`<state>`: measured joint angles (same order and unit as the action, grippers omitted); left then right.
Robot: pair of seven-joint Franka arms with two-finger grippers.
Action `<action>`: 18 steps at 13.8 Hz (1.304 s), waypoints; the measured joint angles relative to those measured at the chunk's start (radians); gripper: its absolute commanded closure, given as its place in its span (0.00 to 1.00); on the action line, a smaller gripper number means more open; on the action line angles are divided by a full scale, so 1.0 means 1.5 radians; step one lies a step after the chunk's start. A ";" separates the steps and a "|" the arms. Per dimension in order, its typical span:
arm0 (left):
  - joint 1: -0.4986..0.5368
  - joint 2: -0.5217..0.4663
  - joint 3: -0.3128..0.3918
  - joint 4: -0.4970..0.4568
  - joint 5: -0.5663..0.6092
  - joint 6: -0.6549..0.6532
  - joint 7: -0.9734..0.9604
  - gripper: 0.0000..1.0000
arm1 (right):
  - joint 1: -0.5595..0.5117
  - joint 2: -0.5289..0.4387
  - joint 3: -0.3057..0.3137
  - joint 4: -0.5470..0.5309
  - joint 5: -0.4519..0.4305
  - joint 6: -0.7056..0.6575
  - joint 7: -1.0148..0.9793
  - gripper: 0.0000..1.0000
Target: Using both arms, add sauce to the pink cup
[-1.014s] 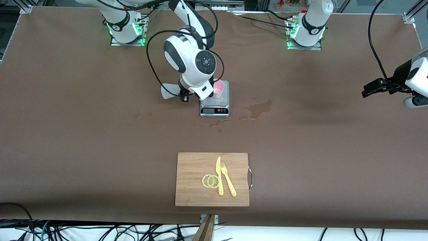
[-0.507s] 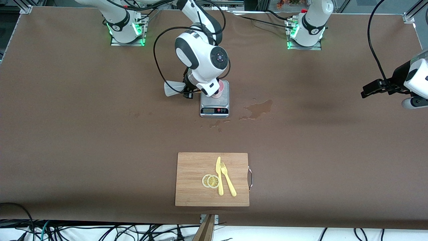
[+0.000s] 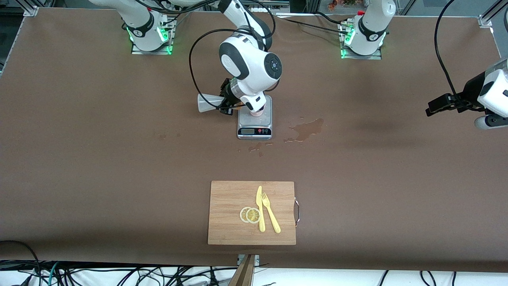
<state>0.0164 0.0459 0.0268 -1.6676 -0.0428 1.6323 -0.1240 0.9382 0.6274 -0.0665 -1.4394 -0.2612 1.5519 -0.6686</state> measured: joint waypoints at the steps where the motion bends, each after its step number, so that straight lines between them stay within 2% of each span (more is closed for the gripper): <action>1: 0.000 0.000 0.000 0.000 0.000 0.000 0.000 0.00 | 0.004 0.001 0.000 0.000 -0.004 -0.005 0.007 0.86; 5: -0.001 0.000 0.000 0.000 0.000 0.000 0.000 0.00 | 0.022 0.009 0.000 0.009 -0.031 -0.028 0.033 0.86; 18: -0.002 0.000 -0.002 0.000 0.000 0.000 0.000 0.00 | 0.054 0.082 0.000 0.124 -0.095 -0.130 0.056 0.84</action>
<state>0.0139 0.0459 0.0241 -1.6670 -0.0431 1.6323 -0.1240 1.0187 0.7497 -0.0667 -1.2532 -0.4035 1.3565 -0.5841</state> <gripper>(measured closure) 0.000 0.630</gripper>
